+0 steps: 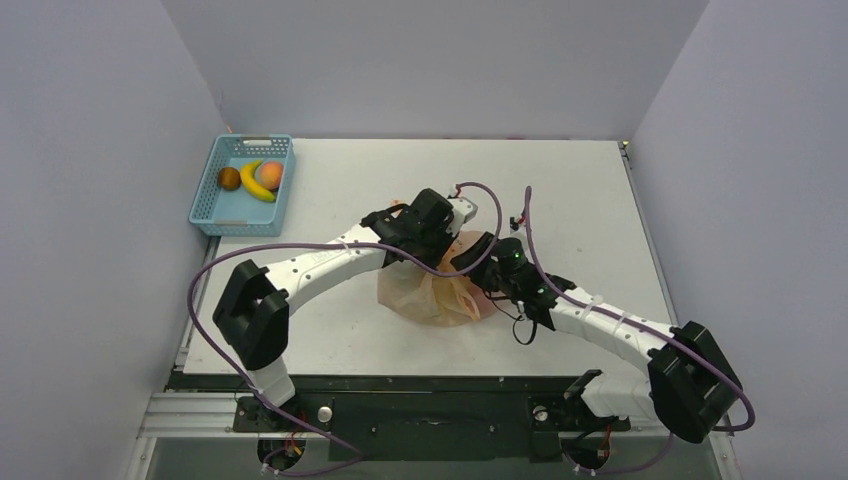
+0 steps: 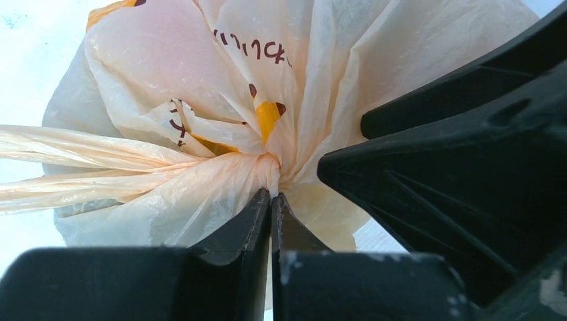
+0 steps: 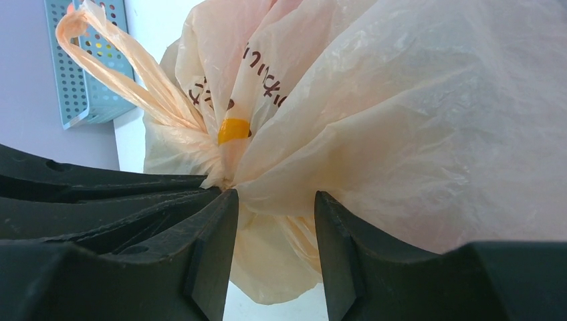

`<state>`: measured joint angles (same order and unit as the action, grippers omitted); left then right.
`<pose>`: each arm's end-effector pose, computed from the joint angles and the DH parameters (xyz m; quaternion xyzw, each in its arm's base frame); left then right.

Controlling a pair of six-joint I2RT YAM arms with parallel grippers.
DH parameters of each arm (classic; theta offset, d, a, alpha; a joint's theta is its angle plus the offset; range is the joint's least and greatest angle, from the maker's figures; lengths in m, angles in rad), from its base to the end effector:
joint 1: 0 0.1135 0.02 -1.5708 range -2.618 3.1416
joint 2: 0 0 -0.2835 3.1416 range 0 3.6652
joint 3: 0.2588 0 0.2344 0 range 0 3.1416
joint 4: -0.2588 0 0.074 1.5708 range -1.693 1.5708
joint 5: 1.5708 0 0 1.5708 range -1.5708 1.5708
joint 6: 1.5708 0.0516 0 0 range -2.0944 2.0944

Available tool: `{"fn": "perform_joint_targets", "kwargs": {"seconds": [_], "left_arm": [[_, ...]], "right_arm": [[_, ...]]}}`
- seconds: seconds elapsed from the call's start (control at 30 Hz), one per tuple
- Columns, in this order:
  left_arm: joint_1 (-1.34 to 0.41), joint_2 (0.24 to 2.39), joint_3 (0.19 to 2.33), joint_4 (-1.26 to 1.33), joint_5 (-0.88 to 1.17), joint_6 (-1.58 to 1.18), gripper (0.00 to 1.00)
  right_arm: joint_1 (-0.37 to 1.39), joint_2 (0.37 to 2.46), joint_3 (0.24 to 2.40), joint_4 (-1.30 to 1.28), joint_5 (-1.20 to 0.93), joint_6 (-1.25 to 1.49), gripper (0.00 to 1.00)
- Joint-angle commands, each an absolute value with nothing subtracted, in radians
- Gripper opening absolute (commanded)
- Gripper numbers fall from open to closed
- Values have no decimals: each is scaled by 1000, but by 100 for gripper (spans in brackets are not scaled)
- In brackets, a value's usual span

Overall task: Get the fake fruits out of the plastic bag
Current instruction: Untie the plastic bag at the center of the board.

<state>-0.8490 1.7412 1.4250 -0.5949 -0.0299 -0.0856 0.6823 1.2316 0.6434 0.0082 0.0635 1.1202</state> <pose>0.2516 -0.2835 0.2802 0.3479 0.8797 -0.1333 0.2955 0.1980 0.1566 0.2362 0.2057 0.8551 0.3552 0.3168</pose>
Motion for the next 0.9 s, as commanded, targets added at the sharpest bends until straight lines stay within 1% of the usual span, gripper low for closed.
{"fn": "perform_joint_targets", "kwargs": {"seconds": [0.0, 0.27, 0.63, 0.7, 0.87], "left_arm": [[-858, 1676, 1419, -552, -1, -46, 0], [-858, 1653, 1408, -535, 35, -43, 0], [-859, 1640, 1404, -530, 74, -34, 0], [-858, 1639, 1405, -530, 83, -34, 0], [-858, 1634, 1403, -530, 99, -31, 0]], "right_arm": [[711, 1264, 695, 98, 61, 1141, 43], [713, 1314, 712, 141, 55, 1159, 42], [703, 1316, 705, 169, 54, 1148, 40], [703, 1313, 706, 173, 55, 1137, 38], [704, 1316, 719, 159, 44, 1113, 30]]}}
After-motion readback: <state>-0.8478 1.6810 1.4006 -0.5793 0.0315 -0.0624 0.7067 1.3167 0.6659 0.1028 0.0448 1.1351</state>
